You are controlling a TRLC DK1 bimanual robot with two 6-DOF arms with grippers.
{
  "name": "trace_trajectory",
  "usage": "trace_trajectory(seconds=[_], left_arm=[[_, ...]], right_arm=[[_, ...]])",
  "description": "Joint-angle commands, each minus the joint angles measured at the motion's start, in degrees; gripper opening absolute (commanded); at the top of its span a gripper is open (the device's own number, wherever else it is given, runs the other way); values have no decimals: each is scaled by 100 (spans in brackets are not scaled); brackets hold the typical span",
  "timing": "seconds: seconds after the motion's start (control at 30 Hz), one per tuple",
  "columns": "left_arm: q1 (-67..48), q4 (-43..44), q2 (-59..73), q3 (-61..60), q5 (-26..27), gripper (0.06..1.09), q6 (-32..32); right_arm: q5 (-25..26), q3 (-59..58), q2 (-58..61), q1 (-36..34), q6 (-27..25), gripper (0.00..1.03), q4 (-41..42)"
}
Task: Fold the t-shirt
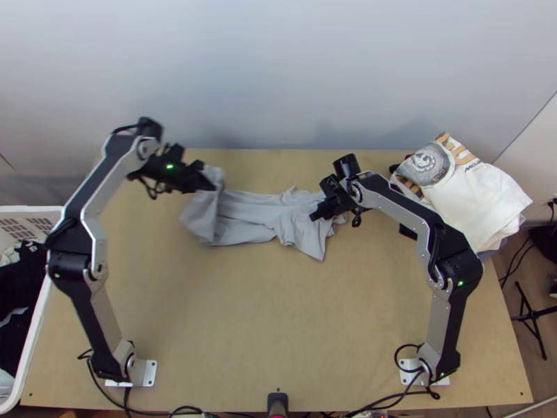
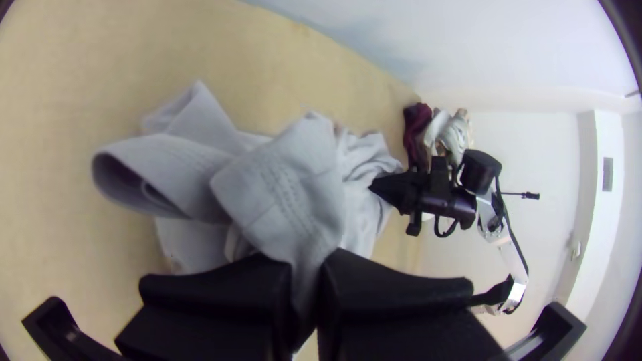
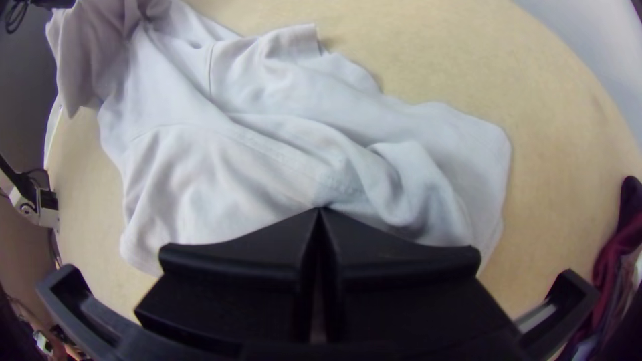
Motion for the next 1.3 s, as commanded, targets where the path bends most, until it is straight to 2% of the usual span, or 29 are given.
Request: trace_trajectory(seconds=[0.0, 0.17, 0.3, 0.5, 0.67, 0.8, 0.97, 1.07, 1.13, 1.2, 1.27], left_arm=[[-988, -21, 164, 667, 84, 10, -190], [-1673, 304, 340, 1045, -171, 10, -384], [-1893, 629, 1017, 1774, -171, 10, -832], [-2341, 981, 1650, 2143, -171, 10, -946], [-2385, 2106, 1913, 2143, -74, 10, -1702], [-2535, 2906, 2054, 2161, -65, 10, -1983], [-2596, 4048, 2344, 2170, 216, 10, -2977], [-2807, 4426, 2458, 2214, 225, 11, -3144], [-2895, 4558, 2537, 2223, 225, 20, -3196], [-2930, 4558, 2599, 2214, 233, 53, -3205], [-2948, 4497, 2625, 2187, 339, 74, -3214]], right_arm=[[8, 7, -480, 51, 41, 3, -208], [17, -98, -1377, -99, 14, 3, -313], [17, -318, -2124, -485, 120, 3, -392], [70, -959, -3047, -916, 138, 3, -524], [167, -1583, -3521, -1048, 138, 3, -550], [255, -1917, -3811, -1127, 138, 3, -612], [360, -2251, -4022, -1250, 85, 3, -682], [404, -2374, -4084, -1303, 41, 3, -709], [404, -2410, -4084, -1311, 32, 3, -717], [413, -2436, -4075, -1311, 41, 3, -717], [422, -2445, -4049, -1303, 50, 3, -709]])
